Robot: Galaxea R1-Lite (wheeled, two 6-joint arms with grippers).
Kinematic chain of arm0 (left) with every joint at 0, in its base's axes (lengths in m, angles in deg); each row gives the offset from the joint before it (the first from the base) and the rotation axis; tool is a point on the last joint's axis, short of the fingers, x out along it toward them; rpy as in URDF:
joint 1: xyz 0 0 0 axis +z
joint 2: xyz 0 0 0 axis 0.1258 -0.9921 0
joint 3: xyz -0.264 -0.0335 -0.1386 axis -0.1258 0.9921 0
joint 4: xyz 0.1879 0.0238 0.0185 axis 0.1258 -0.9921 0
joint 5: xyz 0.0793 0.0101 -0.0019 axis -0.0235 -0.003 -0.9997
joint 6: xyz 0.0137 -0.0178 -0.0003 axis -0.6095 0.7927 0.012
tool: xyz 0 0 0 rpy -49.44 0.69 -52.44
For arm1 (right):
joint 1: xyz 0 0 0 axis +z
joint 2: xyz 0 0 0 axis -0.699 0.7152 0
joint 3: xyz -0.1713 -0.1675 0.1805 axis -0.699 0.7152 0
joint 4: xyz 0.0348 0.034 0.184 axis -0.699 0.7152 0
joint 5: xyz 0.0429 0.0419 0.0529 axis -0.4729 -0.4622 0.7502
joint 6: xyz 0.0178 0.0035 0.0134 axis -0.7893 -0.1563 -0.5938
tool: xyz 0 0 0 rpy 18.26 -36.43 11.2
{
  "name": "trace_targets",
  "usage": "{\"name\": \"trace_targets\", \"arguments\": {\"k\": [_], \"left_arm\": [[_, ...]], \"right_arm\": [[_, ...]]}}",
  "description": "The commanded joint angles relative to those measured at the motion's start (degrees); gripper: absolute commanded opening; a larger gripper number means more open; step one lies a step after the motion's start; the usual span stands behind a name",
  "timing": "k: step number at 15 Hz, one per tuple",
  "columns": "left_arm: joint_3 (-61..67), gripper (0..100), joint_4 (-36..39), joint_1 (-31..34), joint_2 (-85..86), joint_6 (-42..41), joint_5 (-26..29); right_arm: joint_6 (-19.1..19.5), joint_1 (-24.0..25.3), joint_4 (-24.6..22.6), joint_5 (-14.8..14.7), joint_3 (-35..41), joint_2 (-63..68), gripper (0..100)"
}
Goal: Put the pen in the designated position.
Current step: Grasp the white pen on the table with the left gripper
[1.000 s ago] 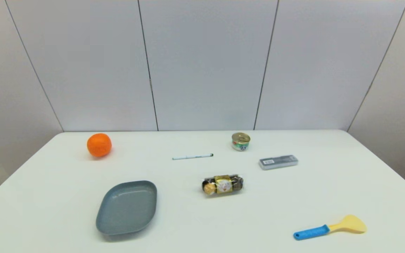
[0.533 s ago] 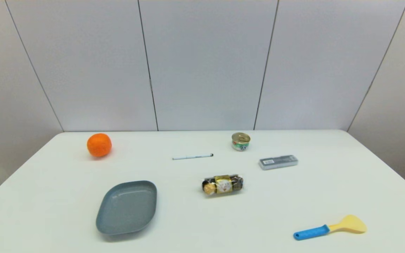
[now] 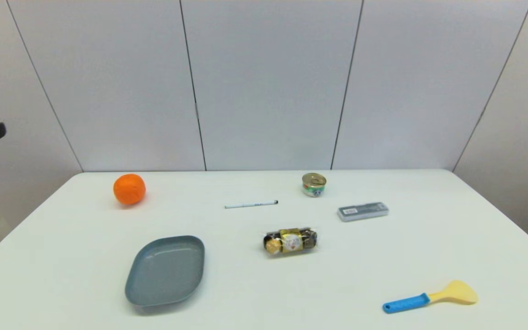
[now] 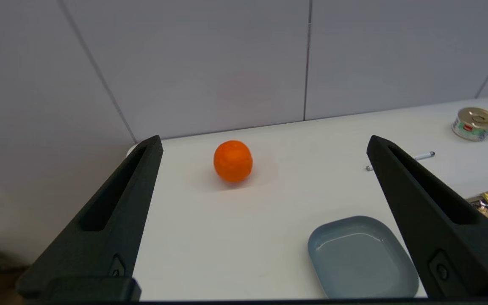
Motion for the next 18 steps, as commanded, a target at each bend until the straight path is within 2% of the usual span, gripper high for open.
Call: {"name": "trace_targets", "arguments": {"k": [1,4,8,11,16,18], "left_arm": [[-11.9,100,-2.6,-2.6,-16.4,-8.5,5.8],[-16.3,100,-2.6,-7.6,-23.7,-13.8,10.4],[-19.0,100,-2.7,-13.1,-30.3,-19.3,12.5],[-24.4,100,-3.7,-13.4,-37.3,-26.6,20.0],[-36.4,100,-16.2,-13.6,-49.3,-37.2,31.4],[-39.4,100,-17.7,-13.6,-53.6,-39.9,35.3]], "right_arm": [[0.0,0.0,0.0,0.0,0.1,0.0,100],[0.0,0.0,0.0,0.0,0.1,0.0,100],[0.0,0.0,0.0,0.0,0.1,0.0,100],[0.0,0.0,0.0,0.0,0.1,0.0,100],[0.0,0.0,0.0,0.0,0.1,0.0,100],[0.0,0.0,0.0,0.0,0.1,0.0,100]]}}
